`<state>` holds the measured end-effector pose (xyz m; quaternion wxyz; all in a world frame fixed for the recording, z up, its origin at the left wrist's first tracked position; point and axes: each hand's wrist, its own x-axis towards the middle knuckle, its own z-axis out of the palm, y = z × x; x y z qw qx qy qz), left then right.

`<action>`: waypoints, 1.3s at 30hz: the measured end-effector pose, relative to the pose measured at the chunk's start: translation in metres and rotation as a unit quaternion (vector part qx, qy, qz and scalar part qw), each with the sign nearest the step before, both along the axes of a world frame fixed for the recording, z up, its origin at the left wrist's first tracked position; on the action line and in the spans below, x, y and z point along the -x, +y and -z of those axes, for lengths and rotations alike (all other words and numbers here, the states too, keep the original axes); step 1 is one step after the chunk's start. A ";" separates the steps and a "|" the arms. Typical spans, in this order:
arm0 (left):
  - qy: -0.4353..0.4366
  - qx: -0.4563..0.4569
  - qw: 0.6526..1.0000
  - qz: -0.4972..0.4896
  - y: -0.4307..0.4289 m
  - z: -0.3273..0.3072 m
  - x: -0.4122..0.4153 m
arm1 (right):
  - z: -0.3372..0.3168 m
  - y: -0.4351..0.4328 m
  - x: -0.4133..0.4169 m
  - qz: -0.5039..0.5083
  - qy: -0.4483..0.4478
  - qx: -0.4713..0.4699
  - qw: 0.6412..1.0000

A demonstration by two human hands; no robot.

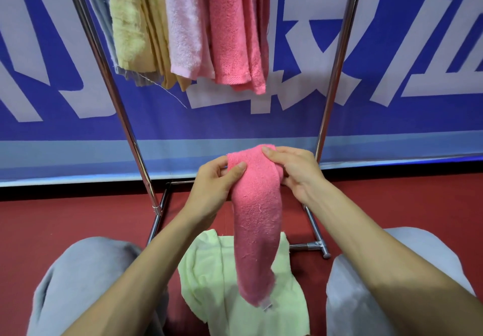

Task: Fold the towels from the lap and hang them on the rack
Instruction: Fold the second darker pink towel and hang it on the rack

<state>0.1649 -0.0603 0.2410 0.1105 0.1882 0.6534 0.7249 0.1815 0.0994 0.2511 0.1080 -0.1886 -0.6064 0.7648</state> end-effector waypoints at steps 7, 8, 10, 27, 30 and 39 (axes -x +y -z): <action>-0.017 -0.010 0.998 -0.065 -0.014 -0.008 0.011 | 0.013 -0.013 0.002 -0.148 -0.086 -0.035 0.985; -0.030 -0.016 0.996 -0.084 -0.017 -0.007 0.014 | 0.013 -0.014 0.000 -0.168 -0.089 -0.037 0.981; -0.062 -0.032 0.990 -0.125 -0.022 -0.005 0.021 | 0.011 -0.017 -0.002 -0.189 -0.080 -0.056 0.977; -0.234 -0.154 0.958 -0.066 -0.036 -0.012 0.033 | 0.002 -0.019 -0.003 -0.124 0.129 -0.228 0.957; -0.137 -0.039 0.989 -0.033 -0.029 -0.011 0.024 | -0.003 -0.018 -0.002 -0.068 0.150 -0.189 0.968; -0.043 0.083 0.996 0.013 -0.009 0.011 0.006 | -0.013 -0.007 -0.004 -0.026 0.127 0.054 0.990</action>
